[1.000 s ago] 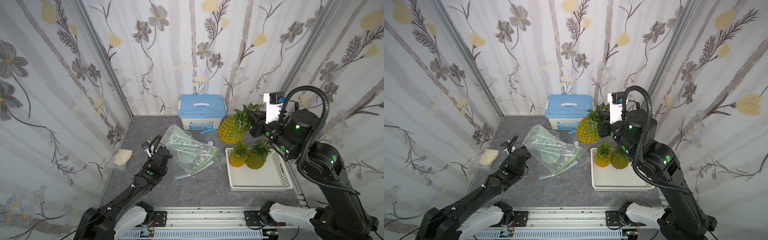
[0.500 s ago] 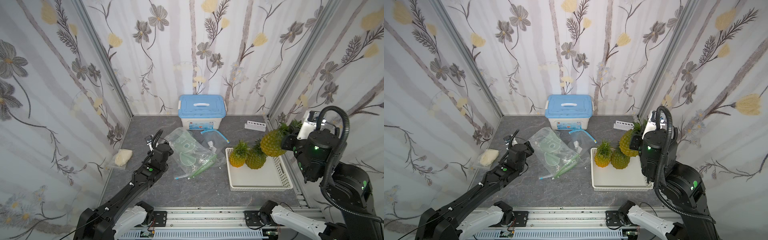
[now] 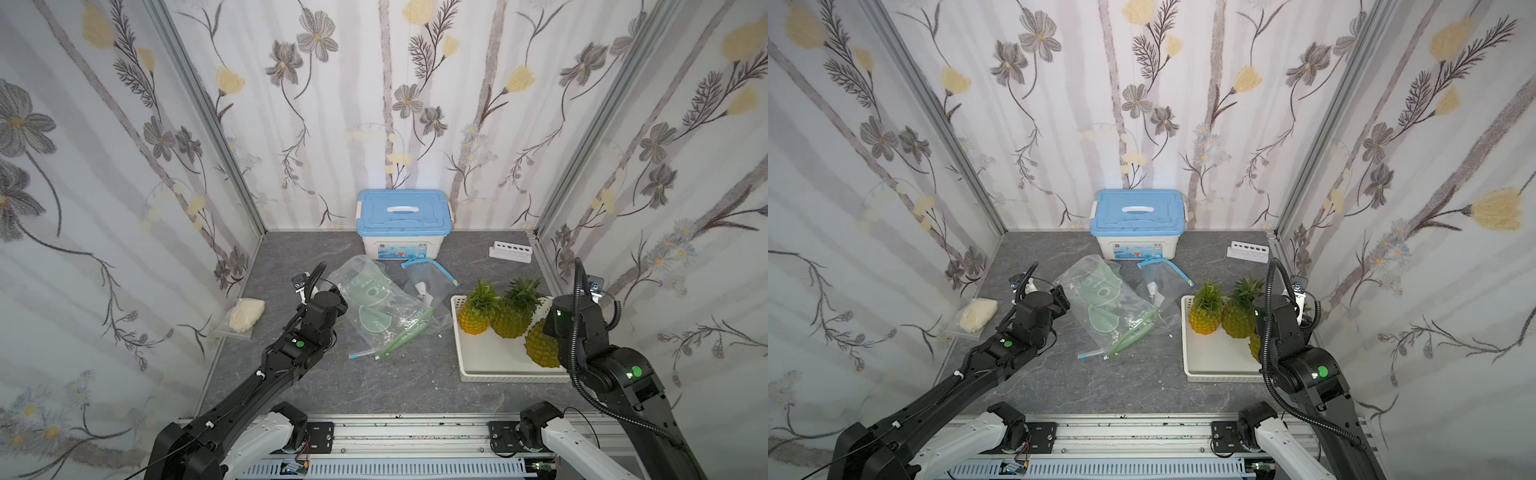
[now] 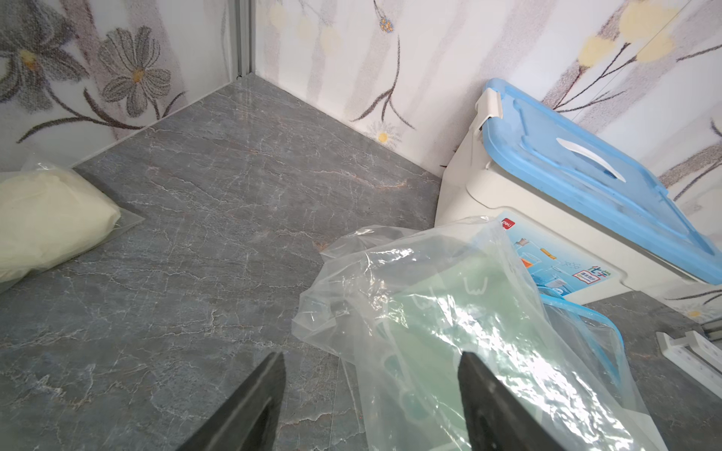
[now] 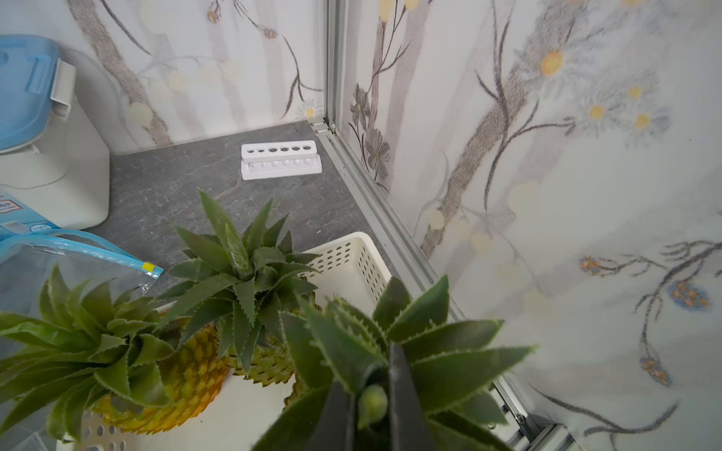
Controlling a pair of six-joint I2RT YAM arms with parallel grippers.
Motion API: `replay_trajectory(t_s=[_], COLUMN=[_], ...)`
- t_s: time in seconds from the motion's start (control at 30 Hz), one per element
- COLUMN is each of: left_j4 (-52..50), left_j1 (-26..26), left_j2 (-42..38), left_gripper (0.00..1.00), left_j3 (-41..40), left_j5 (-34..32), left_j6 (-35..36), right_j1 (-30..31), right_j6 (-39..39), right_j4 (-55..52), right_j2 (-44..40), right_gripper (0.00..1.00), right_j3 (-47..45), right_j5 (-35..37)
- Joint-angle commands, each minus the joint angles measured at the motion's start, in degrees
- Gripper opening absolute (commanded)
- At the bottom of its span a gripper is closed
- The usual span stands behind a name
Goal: Open the zip-top bag and take out the pineapple
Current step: Place the pineapple in the basket.
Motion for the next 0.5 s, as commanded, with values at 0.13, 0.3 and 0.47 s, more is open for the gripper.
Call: replay_trajectory(t_s=[0.13, 0.3, 0.47], left_j4=[0.6, 0.9, 1.0], left_j1=[-0.4, -0.7, -0.7], left_j2=[0.0, 0.1, -0.3], left_gripper=[0.73, 0.73, 0.73], left_j3=[-0.3, -0.6, -0.6], left_j5=[-1.2, -1.7, -2.2], left_j6=[1.1, 1.1, 1.3], right_j1=[-2.3, -2.4, -2.4], right_j6=[2.8, 4.7, 5.3], right_j4=[13.5, 15.2, 15.1], right_j2=[0.0, 0.1, 0.7], right_gripper=[0.0, 0.0, 0.0], right_j3=[-8.3, -11.4, -11.7], right_j5=[-3.0, -4.3, -6.4])
